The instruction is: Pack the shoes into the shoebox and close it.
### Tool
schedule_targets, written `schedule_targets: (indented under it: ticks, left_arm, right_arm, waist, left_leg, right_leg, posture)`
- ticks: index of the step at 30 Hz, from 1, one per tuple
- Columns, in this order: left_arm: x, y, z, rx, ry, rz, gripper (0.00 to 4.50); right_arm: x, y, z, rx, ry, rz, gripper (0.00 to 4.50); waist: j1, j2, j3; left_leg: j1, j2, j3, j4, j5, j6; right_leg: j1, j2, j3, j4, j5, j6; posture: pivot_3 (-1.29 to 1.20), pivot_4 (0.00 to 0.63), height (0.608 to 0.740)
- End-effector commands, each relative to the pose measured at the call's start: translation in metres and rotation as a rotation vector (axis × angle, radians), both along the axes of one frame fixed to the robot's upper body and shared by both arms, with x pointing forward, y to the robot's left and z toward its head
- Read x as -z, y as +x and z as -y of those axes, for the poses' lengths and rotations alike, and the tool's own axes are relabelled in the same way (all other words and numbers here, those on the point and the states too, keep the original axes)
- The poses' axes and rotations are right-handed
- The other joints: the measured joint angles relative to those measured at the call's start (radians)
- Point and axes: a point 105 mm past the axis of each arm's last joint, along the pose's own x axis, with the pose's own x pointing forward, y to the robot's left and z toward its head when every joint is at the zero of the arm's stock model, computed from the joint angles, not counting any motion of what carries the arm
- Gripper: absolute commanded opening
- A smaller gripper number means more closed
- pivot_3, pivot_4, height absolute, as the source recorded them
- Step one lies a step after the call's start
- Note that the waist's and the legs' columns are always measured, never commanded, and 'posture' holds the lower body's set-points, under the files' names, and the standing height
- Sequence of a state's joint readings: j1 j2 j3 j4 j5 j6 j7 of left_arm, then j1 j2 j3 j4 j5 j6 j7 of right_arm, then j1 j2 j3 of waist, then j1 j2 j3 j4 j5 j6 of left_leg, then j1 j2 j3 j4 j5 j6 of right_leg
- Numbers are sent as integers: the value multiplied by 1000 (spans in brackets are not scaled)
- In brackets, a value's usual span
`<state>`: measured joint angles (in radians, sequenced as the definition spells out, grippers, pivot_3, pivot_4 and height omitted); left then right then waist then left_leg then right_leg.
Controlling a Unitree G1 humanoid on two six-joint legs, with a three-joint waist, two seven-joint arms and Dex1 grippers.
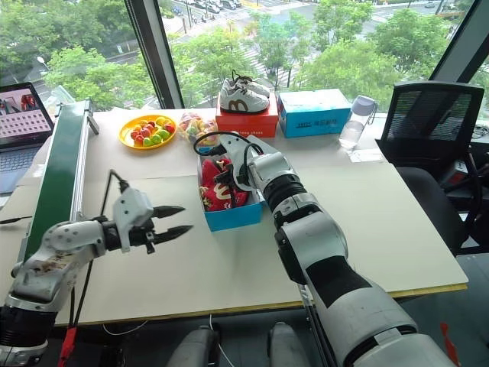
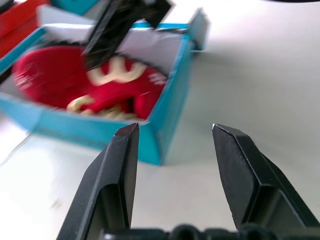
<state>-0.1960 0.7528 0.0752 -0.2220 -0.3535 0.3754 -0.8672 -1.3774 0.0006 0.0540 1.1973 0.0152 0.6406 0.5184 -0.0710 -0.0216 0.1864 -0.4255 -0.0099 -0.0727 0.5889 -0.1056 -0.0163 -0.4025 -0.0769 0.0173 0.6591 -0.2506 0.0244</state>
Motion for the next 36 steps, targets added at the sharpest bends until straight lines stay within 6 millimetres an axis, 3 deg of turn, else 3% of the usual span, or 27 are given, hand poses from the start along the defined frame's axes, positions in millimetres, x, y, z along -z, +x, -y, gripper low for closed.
schedule_targets:
  ticks: [1,11,16,21,27,30,32,33,36]
  left_arm:
    - [-5,-3,-1,-5,4,42,2444]
    - [-8,-4,10,14,-10,52,2444]
    - [-8,-11,14,15,-15,46,2444]
    - [-5,-22,17,4,-16,29,2444]
    - [-2,-37,18,-7,-12,-5,2444]
    - [-1,-39,17,-11,-12,-12,2444]
    - [-1,-38,17,-12,-12,-12,2524]
    - [-1,-37,17,-11,-13,-12,2524]
    - [-1,-34,18,-2,-16,-4,2524]
  right_arm:
    - [43,-12,9,19,-62,-122,241]
    - [81,-40,-4,-43,-66,-296,241]
    - [100,-49,0,-137,-185,-288,241]
    - [118,-60,0,-199,-242,-305,241]
    - [129,-62,-2,-139,-189,-310,241]
    - [121,-54,-6,-62,-107,-288,241]
    - [104,-45,-12,-16,-11,-275,1197]
    - [93,-41,-15,-6,34,-270,1330]
    - [56,-24,-21,32,137,-202,2353]
  waist:
    - [1,0,-1]
    - [0,-3,-15]
    - [-2,-2,-26]
    - [0,0,-35]
    - [0,-2,-52]
    - [0,-2,-52]
    - [0,-2,-52]
    - [0,-1,-51]
    - [0,1,-48]
  left_leg:
    - [0,0,0,0,0,0]
    - [2,6,2,-1,-2,-3]
    - [3,7,3,-1,-5,-7]
    - [16,9,3,-2,-14,-9]
    - [27,11,3,-2,-26,-10]
    - [32,14,3,-1,-31,-15]
    - [36,17,2,-1,-32,-17]
    - [36,19,-1,0,-34,-21]
    - [30,22,-3,1,-34,-21]
  right_leg:
    - [0,0,0,0,0,0]
    - [1,1,0,0,-3,-6]
    - [1,4,0,0,-5,-7]
    - [13,5,0,0,-16,-5]
    - [19,6,0,1,-29,-13]
    - [24,5,0,1,-32,-16]
    - [29,3,0,1,-32,-17]
    - [30,1,0,0,-33,-17]
    - [25,2,-2,-4,-33,-17]
  posture:
    - [0,150,730]
    - [0,150,730]
    - [0,150,730]
    - [0,150,730]
    - [0,150,730]
    - [0,150,730]
    - [0,150,730]
    - [0,150,730]
    - [0,150,730]
